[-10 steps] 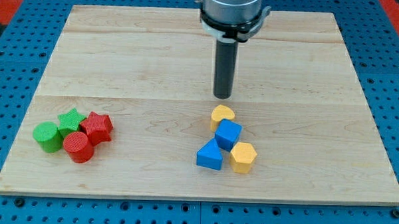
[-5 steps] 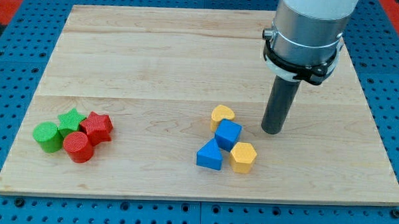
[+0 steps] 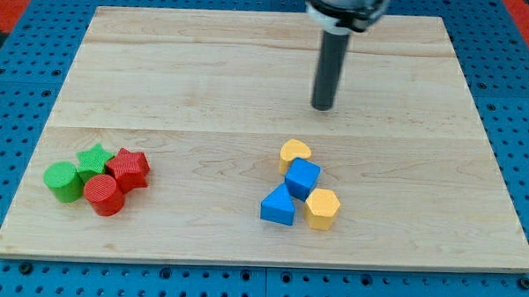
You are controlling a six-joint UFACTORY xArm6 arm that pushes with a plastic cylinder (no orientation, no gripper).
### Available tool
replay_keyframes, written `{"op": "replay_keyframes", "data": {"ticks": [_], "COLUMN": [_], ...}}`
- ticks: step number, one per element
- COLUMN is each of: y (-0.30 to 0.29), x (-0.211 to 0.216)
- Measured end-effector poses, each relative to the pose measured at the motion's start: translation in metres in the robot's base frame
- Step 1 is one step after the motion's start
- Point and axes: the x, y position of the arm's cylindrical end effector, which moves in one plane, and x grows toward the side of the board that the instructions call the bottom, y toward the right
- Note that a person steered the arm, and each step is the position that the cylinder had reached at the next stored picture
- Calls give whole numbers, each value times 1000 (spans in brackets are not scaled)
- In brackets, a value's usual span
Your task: Move the yellow heart towards center
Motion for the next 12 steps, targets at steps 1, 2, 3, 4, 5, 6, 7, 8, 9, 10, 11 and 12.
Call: {"op": "replay_keyframes", "data": {"ticks": [1,2,3,4,5,6,7,8,9,10,11,12], "y": [-41,-45,-83,-118,-120,-109,-77,-46,-27,-22,-22,5], "x": [1,27,39,57,101,131,132,132,130,115,91,80]}}
